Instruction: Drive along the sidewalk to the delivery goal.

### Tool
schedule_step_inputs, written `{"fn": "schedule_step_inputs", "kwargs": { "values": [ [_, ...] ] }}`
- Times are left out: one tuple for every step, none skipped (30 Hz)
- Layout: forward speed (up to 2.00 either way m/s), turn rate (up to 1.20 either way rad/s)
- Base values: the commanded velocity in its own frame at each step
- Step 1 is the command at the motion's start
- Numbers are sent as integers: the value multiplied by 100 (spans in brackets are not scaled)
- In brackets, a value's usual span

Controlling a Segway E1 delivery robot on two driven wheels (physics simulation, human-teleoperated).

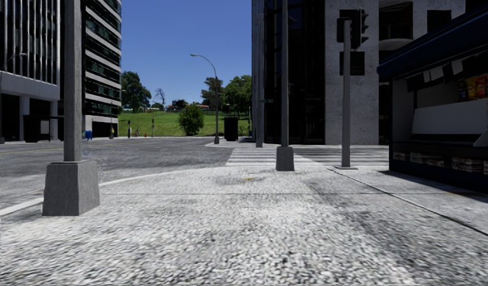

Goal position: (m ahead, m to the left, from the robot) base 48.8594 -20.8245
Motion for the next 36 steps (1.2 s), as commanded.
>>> {"fn": "schedule_step_inputs", "kwargs": {
  "values": [
    [200, 0],
    [200, 0],
    [200, 0],
    [200, 0],
    [200, 0],
    [200, 0],
    [200, 0],
    [200, 0],
    [200, 0],
    [200, 0],
    [200, 0],
    [200, 0],
    [200, 0],
    [200, 0],
    [200, 0],
    [200, 0],
    [200, 0],
    [200, 0],
    [200, 0],
    [200, 0],
    [200, 0],
    [200, 0],
    [200, 0],
    [200, 0],
    [200, 0],
    [200, 0],
    [200, 0],
    [200, 0],
    [200, 0],
    [200, 0],
    [200, 0],
    [200, 0],
    [200, 0],
    [200, 0],
    [200, 0],
    [200, 0]
  ]
}}
